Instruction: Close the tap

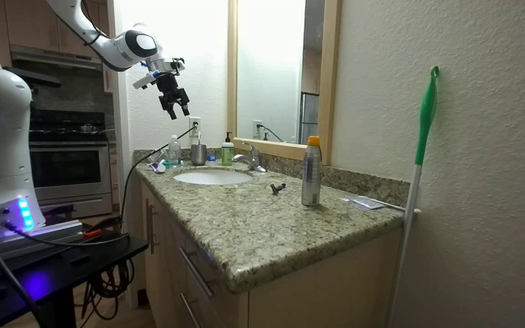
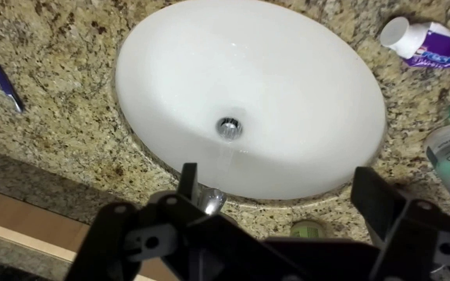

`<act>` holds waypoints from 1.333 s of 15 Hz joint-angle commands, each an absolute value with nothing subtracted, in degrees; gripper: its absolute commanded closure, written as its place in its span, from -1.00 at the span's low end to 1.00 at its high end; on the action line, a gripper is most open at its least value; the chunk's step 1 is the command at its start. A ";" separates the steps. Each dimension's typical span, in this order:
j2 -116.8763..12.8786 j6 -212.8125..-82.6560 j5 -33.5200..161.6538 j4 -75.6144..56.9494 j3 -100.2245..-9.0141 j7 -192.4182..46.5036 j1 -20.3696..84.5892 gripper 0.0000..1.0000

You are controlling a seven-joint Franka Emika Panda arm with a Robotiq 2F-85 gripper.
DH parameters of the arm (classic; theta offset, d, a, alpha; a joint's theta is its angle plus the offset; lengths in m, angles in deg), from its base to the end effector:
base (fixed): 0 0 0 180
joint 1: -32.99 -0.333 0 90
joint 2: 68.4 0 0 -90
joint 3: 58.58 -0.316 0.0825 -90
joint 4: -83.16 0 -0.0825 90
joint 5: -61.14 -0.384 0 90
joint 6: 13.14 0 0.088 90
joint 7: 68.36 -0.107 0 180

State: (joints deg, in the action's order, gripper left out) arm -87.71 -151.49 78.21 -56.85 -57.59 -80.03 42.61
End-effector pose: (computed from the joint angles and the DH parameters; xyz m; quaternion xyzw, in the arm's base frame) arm 0.4539 -0.0869 0.4583 0.9773 -0.0961 0.1530 0.1102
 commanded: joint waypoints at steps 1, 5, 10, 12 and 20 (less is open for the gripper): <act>-87.70 -151.39 78.28 -56.78 -57.43 -79.96 42.60 -1.00; -76.44 -156.88 81.89 -48.88 -59.26 -93.30 46.11 -1.00; -63.71 -160.74 81.83 -36.07 -53.44 -104.37 47.67 -1.00; -57.09 -160.42 80.61 -29.23 -49.81 -108.08 46.90 -1.00; -49.05 -156.22 82.31 -21.14 -44.63 -125.57 39.36 -1.00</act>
State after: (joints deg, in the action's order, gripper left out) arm -56.52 -159.14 82.47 -28.89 -46.52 -115.34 42.94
